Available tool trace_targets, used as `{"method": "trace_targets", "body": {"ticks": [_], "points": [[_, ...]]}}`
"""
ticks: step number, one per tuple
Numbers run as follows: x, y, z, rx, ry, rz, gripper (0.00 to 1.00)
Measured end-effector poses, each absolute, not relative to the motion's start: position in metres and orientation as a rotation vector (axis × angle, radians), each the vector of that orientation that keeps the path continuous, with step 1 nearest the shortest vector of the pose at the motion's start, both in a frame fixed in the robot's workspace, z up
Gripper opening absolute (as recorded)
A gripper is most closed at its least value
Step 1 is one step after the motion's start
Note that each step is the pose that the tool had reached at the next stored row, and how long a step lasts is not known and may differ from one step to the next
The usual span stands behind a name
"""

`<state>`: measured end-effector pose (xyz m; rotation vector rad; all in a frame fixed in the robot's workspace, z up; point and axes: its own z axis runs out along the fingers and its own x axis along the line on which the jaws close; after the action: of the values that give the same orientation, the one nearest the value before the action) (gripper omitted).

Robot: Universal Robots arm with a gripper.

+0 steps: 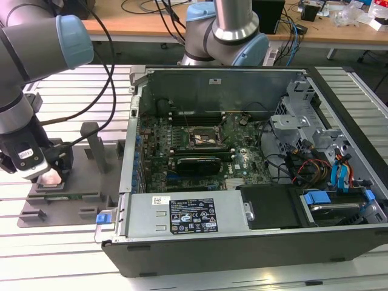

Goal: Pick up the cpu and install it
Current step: 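Pick up the cpu and move it towards the insertion slot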

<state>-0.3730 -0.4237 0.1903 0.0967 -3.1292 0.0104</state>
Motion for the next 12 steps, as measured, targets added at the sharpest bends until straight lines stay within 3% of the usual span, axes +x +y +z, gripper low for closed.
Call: {"method": "trace_targets", "body": {"ticks": [9,10,12], "points": [[-0.369,-0.4237,0.1898,0.092,-3.124,0.01,0.66],[-0.369,-0.4237,0.1897,0.092,-3.124,0.01,0.58],[-0.369,-0.4237,0.1897,0.092,-3.124,0.01,0.55]]}}
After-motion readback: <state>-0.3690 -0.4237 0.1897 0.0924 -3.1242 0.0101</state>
